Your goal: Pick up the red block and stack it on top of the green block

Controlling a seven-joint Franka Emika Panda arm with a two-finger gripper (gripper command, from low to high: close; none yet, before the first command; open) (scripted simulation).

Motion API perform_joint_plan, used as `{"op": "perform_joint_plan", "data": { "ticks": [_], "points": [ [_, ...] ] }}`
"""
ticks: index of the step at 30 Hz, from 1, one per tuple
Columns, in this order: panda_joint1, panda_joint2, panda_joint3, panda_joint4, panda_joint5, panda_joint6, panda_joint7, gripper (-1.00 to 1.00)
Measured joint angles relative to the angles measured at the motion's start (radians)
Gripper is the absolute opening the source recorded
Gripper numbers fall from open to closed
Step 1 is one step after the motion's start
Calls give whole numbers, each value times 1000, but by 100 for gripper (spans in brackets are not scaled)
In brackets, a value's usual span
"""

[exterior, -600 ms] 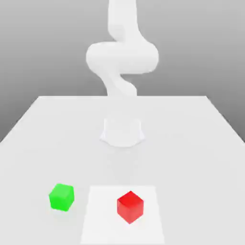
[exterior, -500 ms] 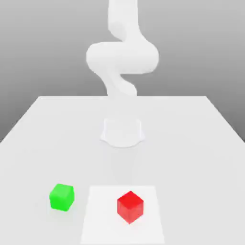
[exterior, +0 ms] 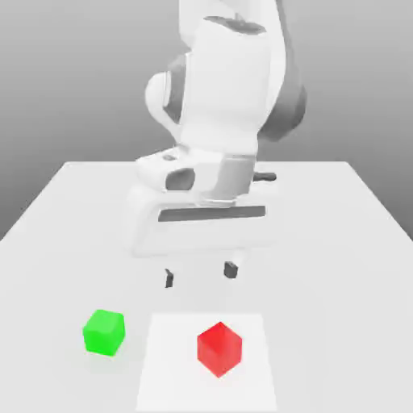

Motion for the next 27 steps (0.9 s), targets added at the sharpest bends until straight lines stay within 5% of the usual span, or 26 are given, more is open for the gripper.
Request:
{"op": "perform_joint_plan", "data": {
  "ticks": [4,12,13,27],
  "points": [
    [2,107,31,-56,149,83,-201,0],
    [17,295,10,-36,134,242,-202,0],
    [22,319,3,-34,127,263,-198,-100],
    [3,172,31,-53,165,138,-223,-100]
  ]
}}
